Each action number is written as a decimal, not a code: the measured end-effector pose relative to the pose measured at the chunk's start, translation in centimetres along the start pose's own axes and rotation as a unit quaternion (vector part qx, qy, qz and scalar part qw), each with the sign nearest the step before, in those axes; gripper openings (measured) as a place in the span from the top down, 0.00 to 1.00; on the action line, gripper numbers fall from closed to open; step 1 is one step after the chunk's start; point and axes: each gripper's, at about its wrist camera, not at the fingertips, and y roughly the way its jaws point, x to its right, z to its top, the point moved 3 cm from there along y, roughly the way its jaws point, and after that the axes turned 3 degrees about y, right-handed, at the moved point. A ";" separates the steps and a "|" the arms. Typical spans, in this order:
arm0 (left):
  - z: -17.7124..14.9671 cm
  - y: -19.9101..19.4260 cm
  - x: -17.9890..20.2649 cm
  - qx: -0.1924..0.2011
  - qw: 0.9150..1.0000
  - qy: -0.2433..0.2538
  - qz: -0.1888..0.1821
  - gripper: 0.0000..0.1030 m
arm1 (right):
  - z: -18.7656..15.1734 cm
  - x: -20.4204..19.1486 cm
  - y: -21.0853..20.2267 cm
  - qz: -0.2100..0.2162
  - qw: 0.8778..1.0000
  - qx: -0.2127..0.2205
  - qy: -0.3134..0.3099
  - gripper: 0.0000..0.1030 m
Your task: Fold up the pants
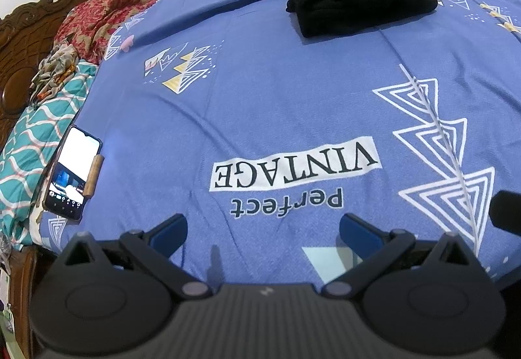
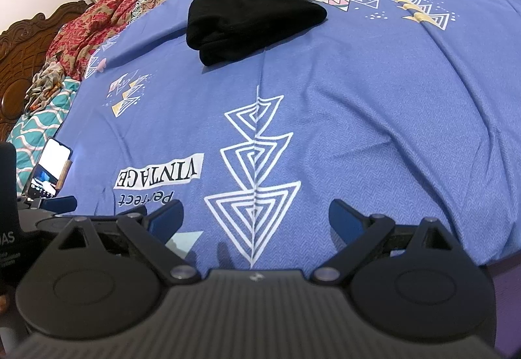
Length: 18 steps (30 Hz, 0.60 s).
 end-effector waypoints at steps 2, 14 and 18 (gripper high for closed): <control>0.0 0.0 0.0 -0.001 1.000 0.000 0.001 0.00 | 0.0 0.0 0.0 0.000 1.000 0.000 0.000 0.05; 0.0 0.0 -0.2 -0.002 1.000 -0.003 0.006 0.00 | 0.0 0.0 0.0 0.000 1.000 0.001 -0.001 0.05; 0.0 -0.1 -0.1 -0.001 1.000 -0.004 0.008 0.00 | 0.0 0.0 0.0 0.000 1.000 0.001 0.000 0.05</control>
